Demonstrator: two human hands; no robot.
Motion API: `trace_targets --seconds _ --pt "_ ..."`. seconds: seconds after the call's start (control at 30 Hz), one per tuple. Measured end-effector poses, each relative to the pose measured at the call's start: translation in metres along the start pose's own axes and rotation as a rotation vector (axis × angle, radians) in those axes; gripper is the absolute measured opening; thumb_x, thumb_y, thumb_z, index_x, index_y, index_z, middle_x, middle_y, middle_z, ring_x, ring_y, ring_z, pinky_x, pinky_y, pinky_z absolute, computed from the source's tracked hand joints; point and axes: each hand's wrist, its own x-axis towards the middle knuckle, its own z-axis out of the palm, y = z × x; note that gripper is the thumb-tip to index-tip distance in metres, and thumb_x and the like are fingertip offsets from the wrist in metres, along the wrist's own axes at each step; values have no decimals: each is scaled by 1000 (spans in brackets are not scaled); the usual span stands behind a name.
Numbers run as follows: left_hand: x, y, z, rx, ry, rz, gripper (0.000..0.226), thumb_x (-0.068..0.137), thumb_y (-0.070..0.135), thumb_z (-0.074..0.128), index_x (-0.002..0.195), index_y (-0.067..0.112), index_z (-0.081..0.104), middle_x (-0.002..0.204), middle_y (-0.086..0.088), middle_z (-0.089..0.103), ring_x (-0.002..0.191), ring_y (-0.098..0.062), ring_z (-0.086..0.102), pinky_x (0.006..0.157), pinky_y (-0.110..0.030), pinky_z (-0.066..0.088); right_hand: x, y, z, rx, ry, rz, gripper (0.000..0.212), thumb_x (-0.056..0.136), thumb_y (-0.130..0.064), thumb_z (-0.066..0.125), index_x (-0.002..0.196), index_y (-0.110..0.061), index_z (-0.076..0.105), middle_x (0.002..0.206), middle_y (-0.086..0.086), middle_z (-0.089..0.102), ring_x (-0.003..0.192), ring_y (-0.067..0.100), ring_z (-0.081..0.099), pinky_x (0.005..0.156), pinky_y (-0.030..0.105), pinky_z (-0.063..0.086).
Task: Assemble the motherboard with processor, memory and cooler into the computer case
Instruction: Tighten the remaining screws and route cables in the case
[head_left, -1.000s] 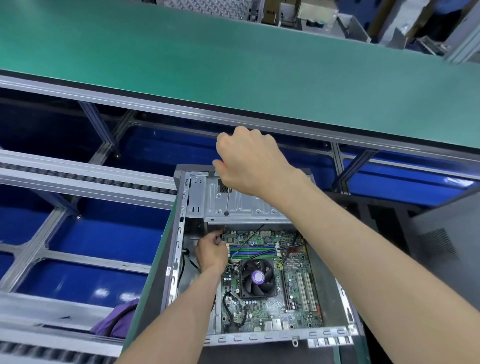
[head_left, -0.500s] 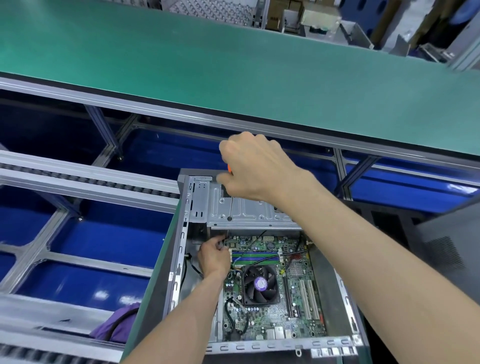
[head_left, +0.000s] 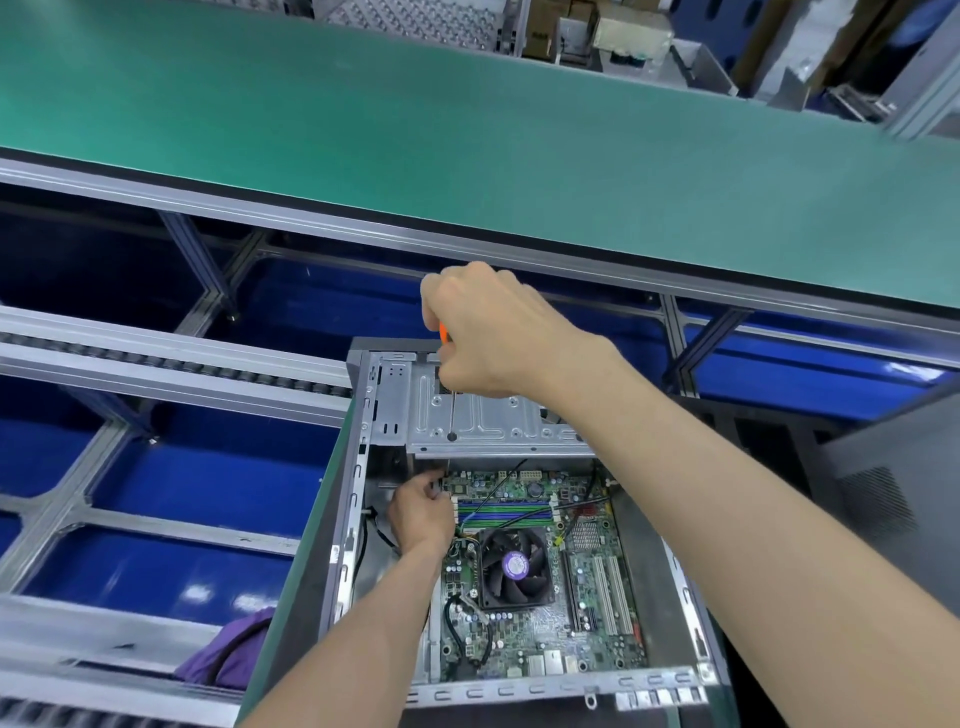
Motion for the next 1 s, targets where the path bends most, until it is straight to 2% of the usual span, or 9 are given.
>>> trace_targets --seconds 0.13,0.23,0.3,0.5,0.6,0.7,0.77,0.9,1.0 --pt "0 0 0 -25 5 -5 41 89 -4 61 119 21 71 79 15 63 72 -6 63 88 -33 58 0 -1 3 -183 105 68 42 94 -29 55 66 -17 26 68 -1 26 59 26 31 54 34 21" --pt "0 -2 1 -68 14 -11 39 89 -3 65 118 22 72 78 16 64 72 0 60 85 -20 49 -2 3 -2 -81 26 31 14 80 -25 60 79 -15 49 83 4 47 64 27 44 52 31 24" --pt "0 -2 1 -86 23 -19 38 88 -3 66 116 21 73 80 15 65 72 0 60 84 -18 47 -2 1 -3 2 -32 8 23 75 -19 60 96 -12 57 98 5 52 77 30 52 56 32 32" --pt "2 -3 1 -80 25 -16 38 86 -5 68 114 20 74 86 8 69 80 -10 65 93 -31 54 -5 -1 2 -183 116 88 42 94 -26 54 66 -17 24 68 -1 26 54 21 26 51 31 13" --pt "2 -3 1 -88 28 -23 34 87 -3 67 112 20 74 82 10 67 81 -13 65 92 -34 55 -6 3 -1 -93 41 54 16 82 -26 60 78 -16 47 81 2 44 64 26 44 51 30 19" --pt "3 -4 2 -87 29 -35 32 88 -1 67 110 21 75 79 11 66 83 -17 66 92 -39 56 -6 5 -4 69 -64 41 27 74 -16 59 102 -16 57 103 2 53 84 30 52 60 33 32" --pt "3 -5 3 -78 29 -37 31 88 -1 68 109 21 74 79 12 65 83 -17 66 92 -40 57 -5 2 -3 34 -21 63 12 79 -16 59 90 -15 53 92 4 50 78 31 49 61 35 31" --pt "4 -5 3 -73 27 -31 32 87 1 68 110 23 74 78 14 65 84 -16 66 94 -39 55 -4 -3 1 -168 91 81 39 95 -28 54 69 -18 28 69 -2 24 66 29 38 61 37 26" --pt "4 -5 2 -77 17 -34 34 87 1 68 111 24 74 80 13 67 84 -16 66 94 -41 55 -3 -1 -2 -101 27 17 17 83 -25 59 81 -17 45 78 1 39 71 29 47 55 33 26"
